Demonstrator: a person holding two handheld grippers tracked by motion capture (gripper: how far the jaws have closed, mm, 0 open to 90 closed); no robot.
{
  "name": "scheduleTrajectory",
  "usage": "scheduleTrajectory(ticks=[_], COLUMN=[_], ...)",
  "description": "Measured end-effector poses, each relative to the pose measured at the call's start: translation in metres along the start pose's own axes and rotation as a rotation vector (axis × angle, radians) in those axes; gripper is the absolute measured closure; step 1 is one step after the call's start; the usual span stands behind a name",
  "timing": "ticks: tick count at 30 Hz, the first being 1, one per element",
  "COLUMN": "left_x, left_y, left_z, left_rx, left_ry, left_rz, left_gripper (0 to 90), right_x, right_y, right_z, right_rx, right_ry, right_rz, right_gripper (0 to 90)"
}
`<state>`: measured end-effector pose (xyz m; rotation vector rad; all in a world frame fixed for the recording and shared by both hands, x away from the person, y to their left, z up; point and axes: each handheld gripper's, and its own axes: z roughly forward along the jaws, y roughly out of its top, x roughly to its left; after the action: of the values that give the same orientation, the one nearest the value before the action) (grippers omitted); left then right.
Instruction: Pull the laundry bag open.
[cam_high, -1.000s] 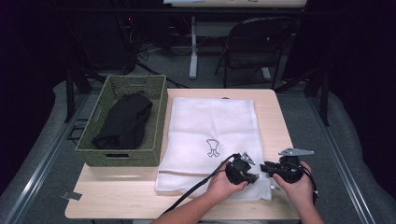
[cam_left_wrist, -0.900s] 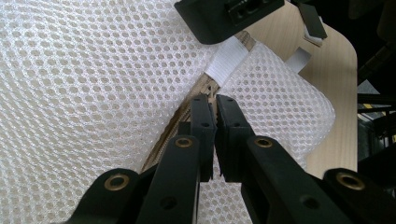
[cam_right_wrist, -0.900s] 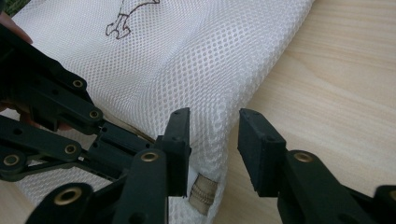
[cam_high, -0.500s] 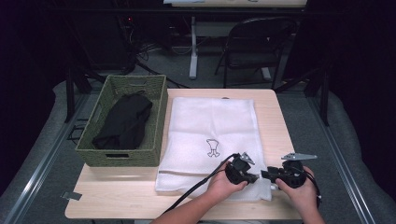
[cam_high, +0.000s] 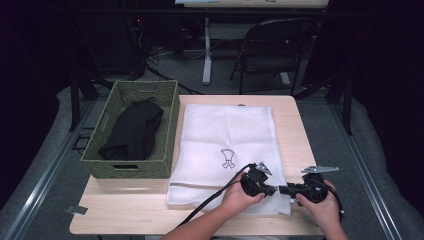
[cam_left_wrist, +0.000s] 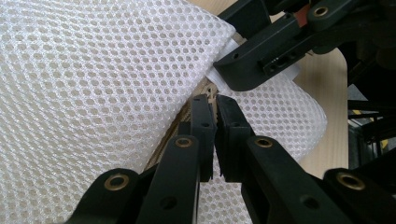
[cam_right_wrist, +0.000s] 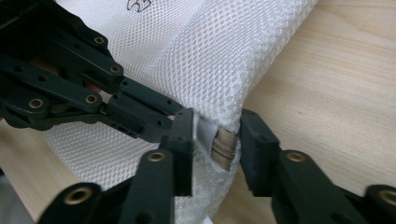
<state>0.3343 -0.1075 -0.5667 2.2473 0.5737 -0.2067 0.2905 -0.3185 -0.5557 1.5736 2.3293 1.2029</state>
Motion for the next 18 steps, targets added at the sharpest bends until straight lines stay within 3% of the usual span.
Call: scheduleTrajectory(ticks=[5,11,18], left_x=[0.0004,-0.0015,-0.0017], left_y=[-0.0006,0.0001,0.0008], left_z=[-0.0019,-0.0064,-0.0082], left_rx=[-0.022,-0.036,-0.046], left_ry=[-0.004,0.010,-0.001], left_rz=[-0.008,-0.001,-0.024], left_gripper=[86.7,85.5,86.2], right_x=[0.0034,0.0040,0.0032], right_y=[0.0025,0.0029,0.0030], right_z=[-0.0021,-0.0032,-0.0032], right_rx=[-0.008,-0.021,-0.015], right_ry=[0.013,0.019,0.029], right_rz=[-0.014,-0.014,-0.002], right_gripper=[80.1,80.8,81.0])
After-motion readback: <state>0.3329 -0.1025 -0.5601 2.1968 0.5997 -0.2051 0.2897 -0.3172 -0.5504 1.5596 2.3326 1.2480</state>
